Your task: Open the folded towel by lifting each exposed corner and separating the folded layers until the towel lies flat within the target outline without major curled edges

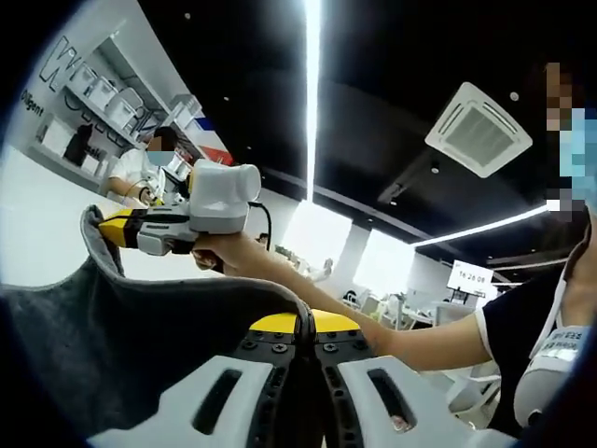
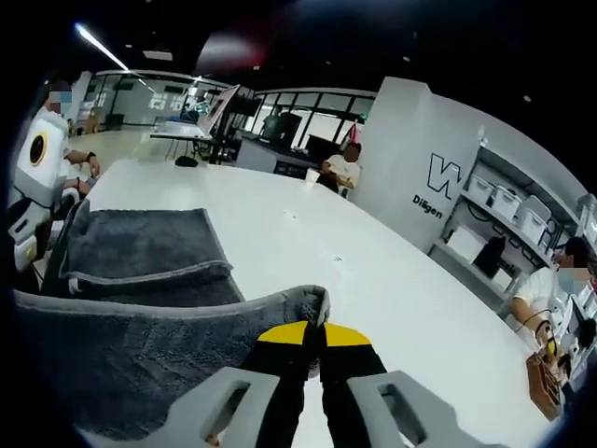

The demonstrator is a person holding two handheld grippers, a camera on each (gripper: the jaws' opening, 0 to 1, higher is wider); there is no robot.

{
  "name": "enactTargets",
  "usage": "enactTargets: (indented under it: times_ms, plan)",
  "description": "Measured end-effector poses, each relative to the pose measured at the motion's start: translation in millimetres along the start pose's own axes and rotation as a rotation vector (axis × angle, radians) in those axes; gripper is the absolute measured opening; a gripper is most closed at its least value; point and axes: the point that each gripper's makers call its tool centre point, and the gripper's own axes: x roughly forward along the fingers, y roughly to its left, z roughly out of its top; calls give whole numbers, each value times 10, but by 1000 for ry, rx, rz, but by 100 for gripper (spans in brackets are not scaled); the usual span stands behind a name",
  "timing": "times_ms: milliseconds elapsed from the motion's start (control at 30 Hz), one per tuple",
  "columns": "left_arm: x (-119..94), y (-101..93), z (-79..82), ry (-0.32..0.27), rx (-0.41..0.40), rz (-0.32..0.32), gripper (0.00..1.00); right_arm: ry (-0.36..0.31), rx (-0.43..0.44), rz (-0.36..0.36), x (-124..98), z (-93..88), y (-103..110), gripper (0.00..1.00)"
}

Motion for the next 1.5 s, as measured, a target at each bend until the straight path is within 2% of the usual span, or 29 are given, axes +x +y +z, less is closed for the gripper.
enactTargets:
  times_ms: [100, 300, 400, 600, 667, 967, 1500]
  plan:
    - [11, 22, -30, 8, -5, 3, 1, 0, 7, 0, 5, -33, -6, 0]
    - [19, 91, -142, 27, -37, 15, 1, 18, 30, 7, 61, -234, 14, 0]
    - [24, 113, -181, 40, -25, 13, 1, 27, 40, 10, 76, -310, 27, 0]
    - [61, 204, -285, 61, -23, 33, 1, 64, 110, 17, 129, -714, 19, 0]
    - [66, 225, -301, 64, -25, 38, 1, 67, 127, 16, 125, -772, 18, 0]
    - [73, 271, -361, 80, -30, 49, 1, 75, 143, 21, 131, -888, 55, 0]
    - [111, 307, -470, 99, -54, 57, 1, 80, 216, -3, 69, -1122, -17, 0]
